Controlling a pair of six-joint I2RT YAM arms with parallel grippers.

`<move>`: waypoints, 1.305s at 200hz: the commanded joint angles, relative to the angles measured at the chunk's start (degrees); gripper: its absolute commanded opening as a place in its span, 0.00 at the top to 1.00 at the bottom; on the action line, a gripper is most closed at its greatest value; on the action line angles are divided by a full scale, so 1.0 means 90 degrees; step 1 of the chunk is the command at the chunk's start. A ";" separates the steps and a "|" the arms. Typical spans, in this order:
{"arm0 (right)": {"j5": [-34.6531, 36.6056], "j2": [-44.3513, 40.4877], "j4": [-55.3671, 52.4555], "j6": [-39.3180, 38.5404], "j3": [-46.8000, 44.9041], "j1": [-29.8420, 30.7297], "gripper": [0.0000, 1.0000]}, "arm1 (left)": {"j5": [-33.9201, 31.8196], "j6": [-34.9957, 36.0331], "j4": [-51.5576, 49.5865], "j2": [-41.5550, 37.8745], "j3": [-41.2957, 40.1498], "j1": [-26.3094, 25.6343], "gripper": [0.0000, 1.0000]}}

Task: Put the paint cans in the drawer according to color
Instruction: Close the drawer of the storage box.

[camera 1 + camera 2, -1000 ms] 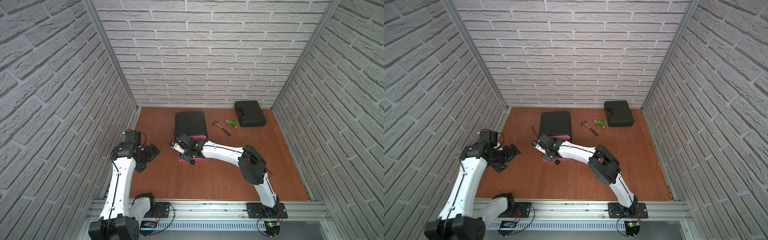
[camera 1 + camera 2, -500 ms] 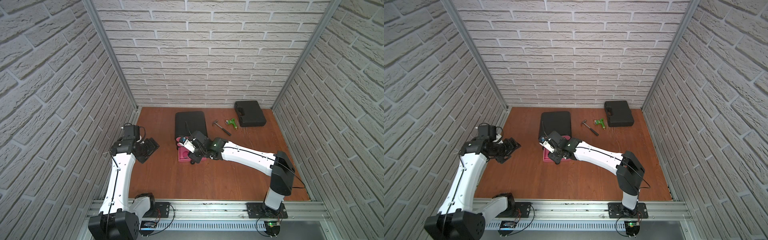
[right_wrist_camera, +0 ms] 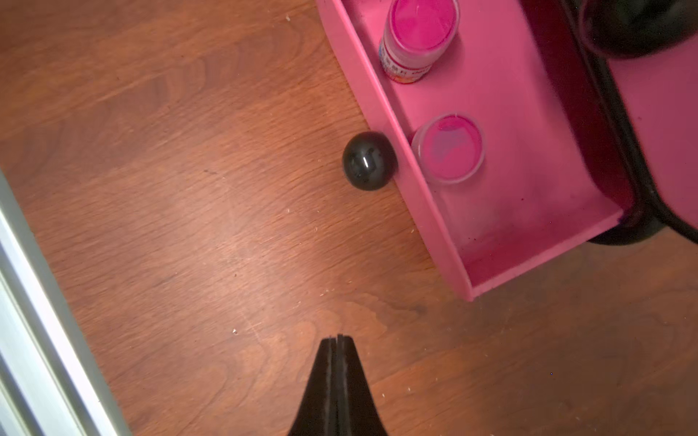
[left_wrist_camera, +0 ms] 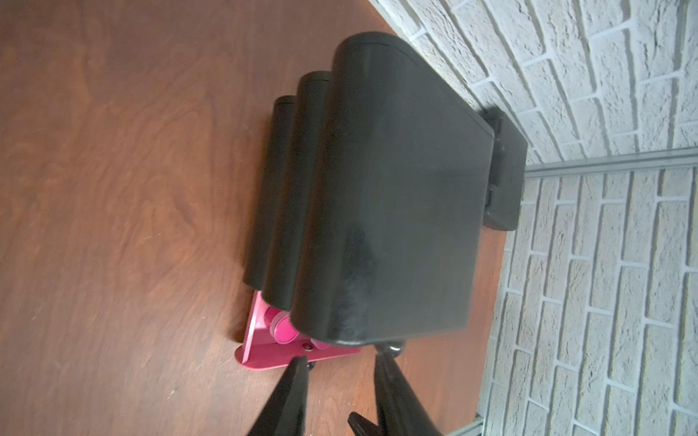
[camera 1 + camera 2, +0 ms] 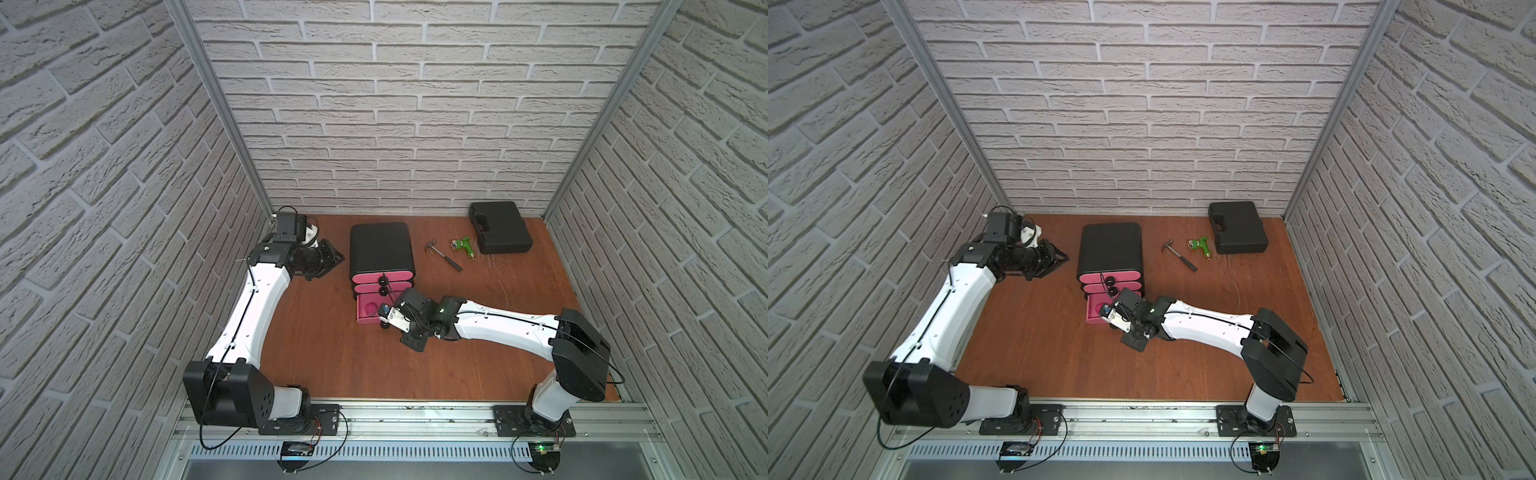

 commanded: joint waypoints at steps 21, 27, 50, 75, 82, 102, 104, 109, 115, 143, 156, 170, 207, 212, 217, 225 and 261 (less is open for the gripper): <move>0.0517 0.0180 0.0573 -0.0991 0.0099 0.0066 0.98 | 0.0438 0.0153 0.0564 0.0623 0.0425 -0.0368 0.66; 0.0532 0.0210 0.0679 -0.1166 0.0056 0.0072 0.97 | 0.0500 0.0191 0.0562 0.0748 0.0502 -0.0415 0.66; 0.0659 0.0314 0.1144 -0.1616 -0.0050 0.0084 0.97 | 0.0722 0.0238 0.0634 0.1207 0.0670 -0.0574 0.66; 0.0559 0.0537 0.1308 -0.1889 -0.0037 0.0080 0.97 | 0.0873 0.0237 0.0757 0.1576 0.0825 -0.0714 0.66; 0.0501 0.0586 0.1387 -0.1954 -0.0068 0.0081 0.97 | 0.0884 0.0252 0.0762 0.1656 0.0855 -0.0737 0.65; 0.0414 0.0744 0.1528 -0.2070 -0.0142 0.0083 0.97 | 0.0967 0.0290 0.0737 0.1864 0.0829 -0.0778 0.65; 0.0397 0.0757 0.1538 -0.2084 -0.0151 0.0079 0.97 | 0.0974 0.0300 0.0733 0.1878 0.0828 -0.0777 0.65; 0.0336 0.0770 0.1568 -0.2109 -0.0180 0.0076 0.97 | 0.0979 0.0330 0.0700 0.1910 0.0812 -0.0778 0.65; 0.0223 0.0775 0.1573 -0.2119 -0.0203 0.0083 0.97 | 0.0978 0.0370 0.0649 0.1939 0.0792 -0.0783 0.65; -0.0010 0.0888 0.1641 -0.2135 -0.0255 0.0084 0.97 | 0.0878 0.0602 0.0347 0.1974 0.0645 -0.0783 0.64; 0.0110 0.0978 0.1749 -0.2154 -0.0255 0.0087 0.97 | 0.0851 0.0650 0.0290 0.1974 0.0545 -0.0781 0.64; 0.0276 0.1093 0.1881 -0.2219 -0.0228 0.0082 0.97 | 0.0829 0.0656 0.0282 0.1945 0.0418 -0.0783 0.63; 0.0668 0.1489 0.2166 -0.2500 -0.0075 0.0077 0.97 | 0.0739 0.0751 0.0155 0.1955 0.0179 -0.0782 0.63; 0.0739 0.1527 0.2233 -0.2518 -0.0062 0.0066 0.97 | 0.0726 0.0776 0.0130 0.1955 0.0163 -0.0783 0.63; 0.0783 0.1555 0.2296 -0.2527 -0.0037 0.0073 0.97 | 0.0714 0.0791 0.0107 0.1969 0.0141 -0.0778 0.63; 0.0791 0.1596 0.2337 -0.2518 0.0029 0.0063 0.97 | 0.0697 0.0819 0.0074 0.1968 0.0114 -0.0783 0.63; 0.0775 0.1727 0.2452 -0.2583 0.0258 0.0032 0.97 | 0.0603 0.0853 0.0060 0.1955 -0.0026 -0.0783 0.61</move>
